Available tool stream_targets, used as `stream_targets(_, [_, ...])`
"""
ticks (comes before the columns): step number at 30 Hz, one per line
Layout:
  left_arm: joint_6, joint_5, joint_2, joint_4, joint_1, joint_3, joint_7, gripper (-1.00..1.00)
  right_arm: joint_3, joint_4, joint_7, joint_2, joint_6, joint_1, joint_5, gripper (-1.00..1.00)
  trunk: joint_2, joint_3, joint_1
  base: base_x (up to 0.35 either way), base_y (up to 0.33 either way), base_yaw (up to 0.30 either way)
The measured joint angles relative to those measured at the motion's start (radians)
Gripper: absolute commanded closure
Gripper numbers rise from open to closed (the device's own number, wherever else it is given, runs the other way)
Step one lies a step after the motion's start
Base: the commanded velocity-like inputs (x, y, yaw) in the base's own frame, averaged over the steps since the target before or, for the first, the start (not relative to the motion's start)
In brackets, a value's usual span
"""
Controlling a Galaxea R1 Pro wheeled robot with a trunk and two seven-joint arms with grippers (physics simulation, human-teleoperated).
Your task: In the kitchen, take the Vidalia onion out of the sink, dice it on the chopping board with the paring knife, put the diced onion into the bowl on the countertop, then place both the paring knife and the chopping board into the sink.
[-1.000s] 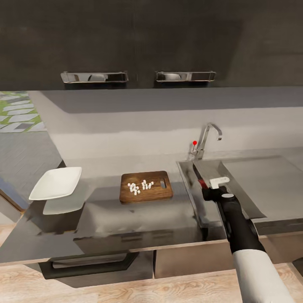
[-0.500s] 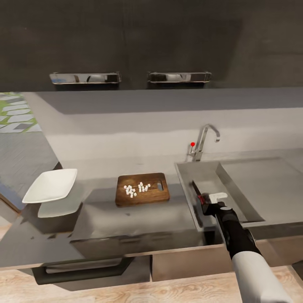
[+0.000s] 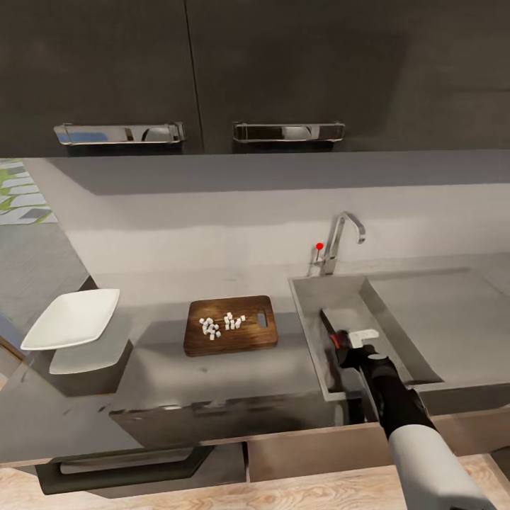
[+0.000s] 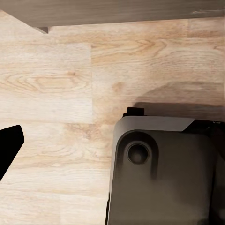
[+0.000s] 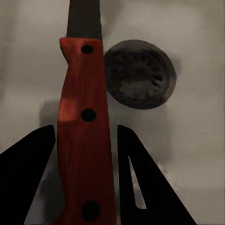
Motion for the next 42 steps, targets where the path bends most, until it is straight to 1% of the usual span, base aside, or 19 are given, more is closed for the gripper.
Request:
stream_targets(2, [0.0, 0.0, 0.0, 0.0, 0.0, 0.0, 0.0, -1.0, 0.0, 0.041, -0.002, 0.001, -0.048, 0.0, 0.0, 1.0, 0.0, 0.0, 0.0, 0.0, 0.0, 0.0])
stream_targets(4, [0.0, 0.0, 0.0, 0.0, 0.0, 0.0, 0.0, -1.0, 0.001, 0.06, -0.003, 0.002, -0.069, -0.001, 0.0, 1.0, 0.0, 0.0, 0.0, 0.025, -0.003, 0.0])
stream_targets(10, [0.0, 0.0, 0.0, 0.0, 0.0, 0.0, 0.0, -1.0, 0.003, 0.074, -0.003, 0.004, -0.077, -0.001, 0.0, 1.0, 0.0, 0.0, 0.0, 0.174, -0.066, 0.0])
stream_targets(21, [0.0, 0.001, 0.002, 0.0, 0.0, 0.0, 0.0, -1.0, 0.003, 0.084, -0.003, 0.007, -0.079, -0.001, 0.0, 1.0, 0.0, 0.0, 0.0, 0.01, -0.003, 0.0])
stream_targets(22, [0.0, 0.001, 0.002, 0.0, 0.0, 0.0, 0.0, -1.0, 0.003, 0.084, -0.003, 0.008, -0.079, 0.0, 0.0, -1.0, 0.0, 0.0, 0.0, 0.0, 0.0, 0.0])
stream_targets(32, [0.0, 0.0, 0.002, 0.0, 0.0, 0.0, 0.0, -1.0, 0.005, 0.08, -0.001, 0.007, -0.082, 0.0, 0.0, -1.0, 0.0, 0.0, 0.0, 0.0, 0.0, 0.0])
stream_targets(35, [0.0, 0.0, 0.002, 0.0, 0.0, 0.0, 0.0, -1.0, 0.005, 0.065, 0.005, 0.007, -0.082, 0.0, 0.0, -1.0, 0.0, 0.0, 0.0, 0.0, 0.0, 0.0])
stream_targets(36, [0.0, 0.0, 0.002, 0.0, 0.0, 0.001, 0.0, -1.0, 0.005, 0.043, 0.005, 0.006, -0.081, 0.0, 0.0, -1.0, 0.0, 0.0, 0.0, 0.0, 0.0, 0.0])
stream_targets(37, [0.0, 0.001, 0.002, 0.0, 0.0, 0.0, 0.0, -1.0, 0.004, 0.014, 0.005, 0.005, -0.079, 0.0, 0.001, -1.0, 0.0, 0.0, 0.0, 0.0, 0.0, 0.0])
stream_targets(38, [0.0, 0.001, 0.002, 0.0, 0.0, 0.001, 0.0, -1.0, 0.003, -0.05, 0.008, 0.005, -0.071, 0.0, 0.0, -1.0, 0.0, 0.0, 0.0, 0.0, 0.0, 0.0])
stream_targets(40, [0.0, 0.001, 0.002, 0.0, 0.0, 0.0, 0.0, -1.0, 0.004, -0.206, 0.035, 0.007, -0.02, 0.0, 0.0, -1.0, 0.0, 0.0, 0.0, 0.0, 0.0, 0.0])
stream_targets(41, [0.0, 0.001, 0.002, 0.0, 0.0, 0.0, 0.0, -1.0, 0.005, -0.276, 0.051, 0.008, 0.024, 0.0, 0.0, -1.0, 0.0, 0.0, 0.0, 0.0, 0.0, 0.0])
stream_targets(42, [0.0, 0.001, 0.002, 0.0, 0.0, 0.0, 0.0, -1.0, 0.006, -0.379, 0.081, 0.007, 0.112, 0.0, 0.0, -1.0, 0.0, 0.0, 0.0, 0.0, 0.0, 0.0])
